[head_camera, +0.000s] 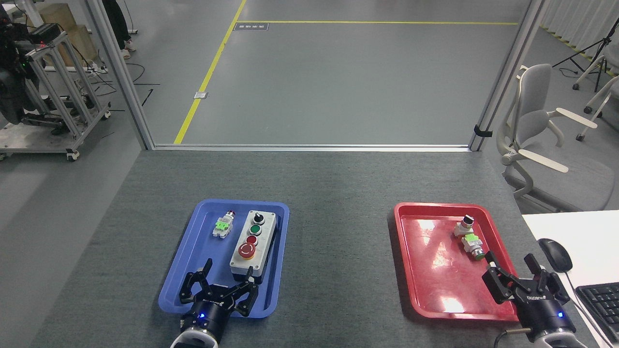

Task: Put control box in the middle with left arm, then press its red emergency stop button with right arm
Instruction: 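Lower the left gripper and close it on the control box's near end, then drag the control box off the blue tray toward the table middle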

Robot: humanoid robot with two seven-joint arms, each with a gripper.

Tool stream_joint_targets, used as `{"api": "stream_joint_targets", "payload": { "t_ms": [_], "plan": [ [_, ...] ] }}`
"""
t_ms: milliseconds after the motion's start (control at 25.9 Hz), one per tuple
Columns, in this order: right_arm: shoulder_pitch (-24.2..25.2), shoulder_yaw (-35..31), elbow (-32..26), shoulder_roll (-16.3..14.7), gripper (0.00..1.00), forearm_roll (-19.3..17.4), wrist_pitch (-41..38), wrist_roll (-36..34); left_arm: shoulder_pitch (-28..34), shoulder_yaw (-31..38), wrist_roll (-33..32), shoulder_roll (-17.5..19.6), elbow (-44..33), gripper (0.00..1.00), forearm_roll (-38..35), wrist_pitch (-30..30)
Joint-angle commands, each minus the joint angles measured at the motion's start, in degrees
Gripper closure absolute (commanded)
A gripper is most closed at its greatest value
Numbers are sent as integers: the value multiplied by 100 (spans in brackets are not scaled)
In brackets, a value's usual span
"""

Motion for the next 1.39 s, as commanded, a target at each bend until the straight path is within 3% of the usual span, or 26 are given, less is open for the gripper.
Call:
{"api": "stream_joint_targets", "payload": {
  "t_ms": [0,386,1120,1158,1236,1274,1351],
  "plan": [
    [0,0,0,1,0,-2,-2,2,-156,-96,2,1,222,2,8,-9],
    [0,0,-9,-7,0,-2,-11,-7,-367,-245,2,-157,565,2,16,-18],
    [0,0,-9,-7,0,-11,-2,-7,-1071,-237,389,-184,2006,4,43,123],
    [0,0,0,-16,0,-11,-2,2,-1097,-237,424,-210,2059,12,51,176],
    [0,0,-9,-16,0,-11,-2,-7,-1106,-237,486,-289,2085,46,122,220],
    [0,0,-9,-16,0,-11,-2,-7,-1106,-237,503,-289,2085,56,192,220],
    [0,0,-9,-7,0,-11,-2,-7,-1097,-237,512,-289,2085,68,245,220]
  ]
}}
